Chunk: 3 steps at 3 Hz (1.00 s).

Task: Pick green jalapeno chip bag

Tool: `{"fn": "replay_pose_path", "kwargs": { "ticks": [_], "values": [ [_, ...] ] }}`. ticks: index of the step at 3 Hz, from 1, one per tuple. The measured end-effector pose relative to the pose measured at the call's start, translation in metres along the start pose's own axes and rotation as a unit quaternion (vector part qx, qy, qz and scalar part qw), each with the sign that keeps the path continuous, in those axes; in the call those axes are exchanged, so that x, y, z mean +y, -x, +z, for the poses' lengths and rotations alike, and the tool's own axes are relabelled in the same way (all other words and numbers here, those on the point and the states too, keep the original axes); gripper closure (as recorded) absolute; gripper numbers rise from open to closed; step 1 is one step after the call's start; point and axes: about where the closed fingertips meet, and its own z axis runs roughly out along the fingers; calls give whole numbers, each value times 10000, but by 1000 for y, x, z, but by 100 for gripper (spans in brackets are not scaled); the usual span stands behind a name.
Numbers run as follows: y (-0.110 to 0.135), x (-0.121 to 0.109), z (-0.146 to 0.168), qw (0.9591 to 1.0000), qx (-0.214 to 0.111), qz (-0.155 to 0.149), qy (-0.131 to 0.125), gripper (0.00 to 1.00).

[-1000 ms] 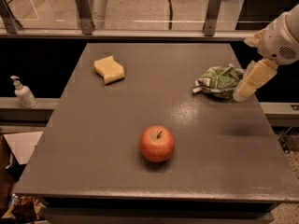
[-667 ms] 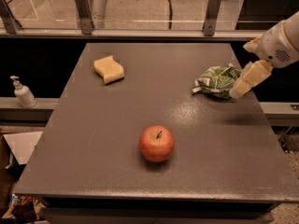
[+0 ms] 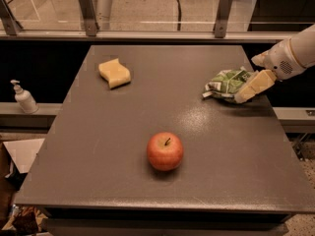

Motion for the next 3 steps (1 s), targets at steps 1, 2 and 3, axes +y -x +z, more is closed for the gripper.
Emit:
{"fn": "replay_pose_path", "kwargs": {
  "ticks": [1, 2, 3],
  "values": [
    [-8, -6, 17, 10000, -67, 13, 48, 18],
    [-11, -8, 23, 9998, -157, 18, 81, 41],
    [-4, -6, 20, 9994, -327, -77, 120, 65]
  ]
}}
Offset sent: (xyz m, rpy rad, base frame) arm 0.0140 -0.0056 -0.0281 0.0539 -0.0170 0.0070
